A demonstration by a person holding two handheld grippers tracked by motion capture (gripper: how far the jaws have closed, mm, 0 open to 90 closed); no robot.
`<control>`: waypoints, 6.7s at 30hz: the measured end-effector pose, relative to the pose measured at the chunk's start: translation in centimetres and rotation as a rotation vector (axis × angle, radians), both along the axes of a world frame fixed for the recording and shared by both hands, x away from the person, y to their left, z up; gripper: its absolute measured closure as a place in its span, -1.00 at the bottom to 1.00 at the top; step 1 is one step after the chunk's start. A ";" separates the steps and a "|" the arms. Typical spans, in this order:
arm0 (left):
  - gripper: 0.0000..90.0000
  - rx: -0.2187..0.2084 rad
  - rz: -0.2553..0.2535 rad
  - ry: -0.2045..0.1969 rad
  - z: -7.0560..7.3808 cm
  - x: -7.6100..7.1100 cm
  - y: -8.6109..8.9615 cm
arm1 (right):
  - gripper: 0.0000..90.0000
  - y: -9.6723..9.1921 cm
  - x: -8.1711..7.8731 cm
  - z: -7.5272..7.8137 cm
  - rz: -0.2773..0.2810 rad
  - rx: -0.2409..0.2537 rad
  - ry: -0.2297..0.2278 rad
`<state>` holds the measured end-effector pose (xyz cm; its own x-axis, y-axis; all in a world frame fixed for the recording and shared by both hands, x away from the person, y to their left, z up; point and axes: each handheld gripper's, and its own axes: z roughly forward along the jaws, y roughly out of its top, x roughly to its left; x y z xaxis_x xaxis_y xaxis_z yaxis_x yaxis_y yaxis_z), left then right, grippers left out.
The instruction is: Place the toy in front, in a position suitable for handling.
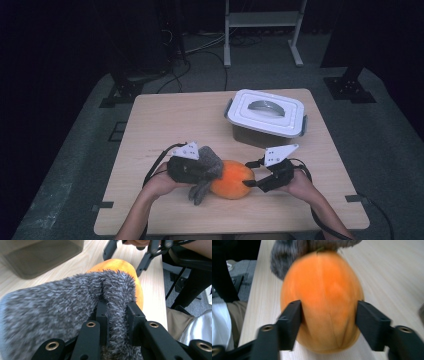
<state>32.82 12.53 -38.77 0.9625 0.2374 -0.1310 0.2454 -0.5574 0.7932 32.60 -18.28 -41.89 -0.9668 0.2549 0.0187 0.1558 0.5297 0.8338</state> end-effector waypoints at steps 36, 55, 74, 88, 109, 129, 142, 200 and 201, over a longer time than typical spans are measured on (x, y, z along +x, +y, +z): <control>0.67 0.003 0.013 0.004 -0.5 0.7 -1.4 | -0.14 2.3 -0.4 0.7 -0.016 -0.075 -0.021; 0.69 -0.073 -0.038 0.011 0.9 0.4 -1.3 | -0.03 2.6 -0.1 0.5 0.022 0.046 -0.026; 0.69 -0.110 -0.039 0.048 -0.5 0.6 -1.2 | 0.13 1.3 -0.9 0.3 0.012 0.005 -0.065; 0.69 -0.132 -0.095 0.005 1.4 0.3 -3.2 | 0.16 1.8 -1.0 0.3 0.075 0.058 -0.078; 0.69 -0.076 -0.074 0.003 0.2 -0.1 -3.1 | -0.39 0.7 -1.4 0.9 0.007 0.018 -0.027; 0.68 -0.090 -0.136 -0.004 1.5 -0.7 -3.9 | 0.10 -0.7 -0.9 -0.2 0.025 0.058 -0.047; 0.68 -0.083 -0.165 -0.008 1.3 -0.3 -5.4 | 0.11 -0.8 -1.1 -0.5 0.036 0.061 -0.066; 0.68 -0.052 -0.096 0.030 1.0 -0.8 -4.5 | -0.21 0.6 -2.6 0.8 -0.029 -0.029 0.047; 0.68 -0.059 -0.103 0.039 0.9 -0.8 -4.5 | -0.13 0.5 -2.4 0.7 -0.010 -0.031 0.027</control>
